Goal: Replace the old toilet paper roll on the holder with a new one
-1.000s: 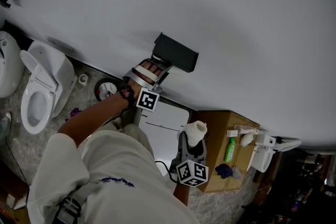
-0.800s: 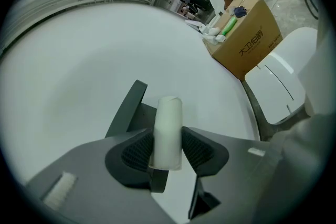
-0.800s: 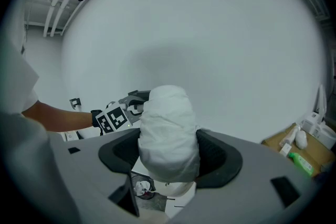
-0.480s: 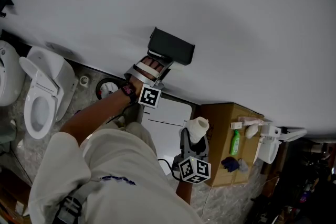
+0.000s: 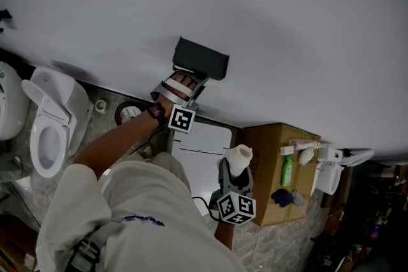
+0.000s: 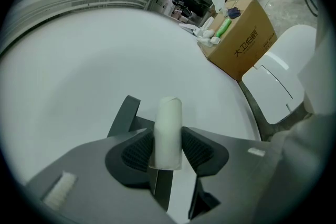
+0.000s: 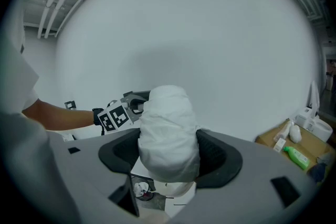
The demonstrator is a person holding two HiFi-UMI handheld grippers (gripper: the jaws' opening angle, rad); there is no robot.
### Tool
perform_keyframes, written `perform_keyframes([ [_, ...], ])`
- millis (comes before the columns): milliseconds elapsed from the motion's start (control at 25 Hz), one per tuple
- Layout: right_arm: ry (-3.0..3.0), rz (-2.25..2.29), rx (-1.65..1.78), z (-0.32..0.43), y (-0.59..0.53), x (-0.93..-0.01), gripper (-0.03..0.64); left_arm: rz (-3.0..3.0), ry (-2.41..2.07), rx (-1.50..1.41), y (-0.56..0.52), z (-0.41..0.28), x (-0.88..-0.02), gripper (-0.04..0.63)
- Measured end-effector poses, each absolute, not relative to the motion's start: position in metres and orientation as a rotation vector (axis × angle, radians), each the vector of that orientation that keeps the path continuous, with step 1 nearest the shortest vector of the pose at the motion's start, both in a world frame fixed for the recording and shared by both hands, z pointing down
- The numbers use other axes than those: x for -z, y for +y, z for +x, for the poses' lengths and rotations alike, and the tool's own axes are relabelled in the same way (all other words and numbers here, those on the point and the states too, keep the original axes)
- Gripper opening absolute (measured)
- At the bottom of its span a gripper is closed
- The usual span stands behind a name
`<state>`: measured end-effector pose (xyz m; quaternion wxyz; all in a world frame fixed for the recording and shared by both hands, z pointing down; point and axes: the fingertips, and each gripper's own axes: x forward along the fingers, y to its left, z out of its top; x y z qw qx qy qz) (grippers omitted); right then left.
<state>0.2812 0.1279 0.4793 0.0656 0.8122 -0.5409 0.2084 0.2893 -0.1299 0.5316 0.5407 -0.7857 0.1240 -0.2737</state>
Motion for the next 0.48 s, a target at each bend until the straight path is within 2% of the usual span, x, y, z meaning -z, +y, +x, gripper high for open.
perform_keyframes([
  [480, -1.591, 2.486, -0.633, 0.281, 0.139, -0.481, 0.311, -1.876, 0.246, 0.623, -0.116, 0.303, -0.532, 0.178],
])
